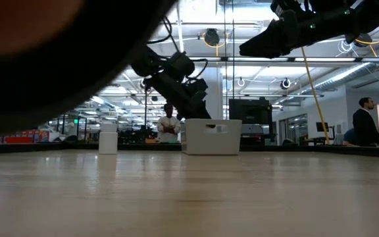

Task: Pick and place pill bottles into a basket
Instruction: Adjust the white medicine bottle into the gray bin

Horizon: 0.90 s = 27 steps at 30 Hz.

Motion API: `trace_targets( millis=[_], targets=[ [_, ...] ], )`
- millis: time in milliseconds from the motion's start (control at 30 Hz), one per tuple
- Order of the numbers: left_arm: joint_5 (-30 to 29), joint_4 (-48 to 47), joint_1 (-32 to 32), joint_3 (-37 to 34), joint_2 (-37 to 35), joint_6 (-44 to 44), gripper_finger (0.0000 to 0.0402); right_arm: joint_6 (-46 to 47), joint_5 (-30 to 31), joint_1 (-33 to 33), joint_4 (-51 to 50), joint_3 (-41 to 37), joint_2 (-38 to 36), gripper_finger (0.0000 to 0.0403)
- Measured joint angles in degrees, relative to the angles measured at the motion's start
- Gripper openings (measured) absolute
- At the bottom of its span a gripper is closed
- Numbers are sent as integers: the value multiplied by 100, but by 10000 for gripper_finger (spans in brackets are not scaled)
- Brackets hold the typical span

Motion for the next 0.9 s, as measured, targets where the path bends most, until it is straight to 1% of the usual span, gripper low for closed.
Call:
trace_targets(
  millis=[133,333,400,467,533,900],
  targets=[
    [-2,-491,23,373,71,435,174,0,0,0,-121,0,0,271],
    [167,-440,200,410,90,695,164,4,-7,1,-211,0,0,272],
    [214,-466,265,421,170,776,168,4,-20,-1,-207,0,0,274],
    [388,-581,314,404,295,758,175,4,-22,-1,-209,0,0,274],
    [507,-456,314,417,358,741,179,4,-22,0,-216,0,0,273],
    [230,-492,192,415,349,863,183,4,-22,-1,-242,0,0,272]
  ],
)
